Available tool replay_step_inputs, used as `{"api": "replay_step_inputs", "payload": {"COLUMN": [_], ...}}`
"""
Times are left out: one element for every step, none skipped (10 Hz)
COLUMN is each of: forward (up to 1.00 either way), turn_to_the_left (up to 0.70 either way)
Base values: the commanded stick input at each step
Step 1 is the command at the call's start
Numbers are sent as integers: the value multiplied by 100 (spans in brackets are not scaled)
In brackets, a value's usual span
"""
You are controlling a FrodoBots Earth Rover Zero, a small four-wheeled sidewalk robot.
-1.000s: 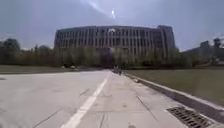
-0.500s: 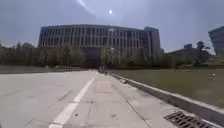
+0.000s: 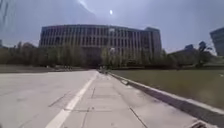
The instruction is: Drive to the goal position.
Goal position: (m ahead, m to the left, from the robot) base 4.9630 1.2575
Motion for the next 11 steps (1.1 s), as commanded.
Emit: {"api": "replay_step_inputs", "payload": {"forward": [70,70,70,70,70,70,70,70,70,70,70], "turn_to_the_left": [24,35,19,0,0,0,0,0,0,0,0]}}
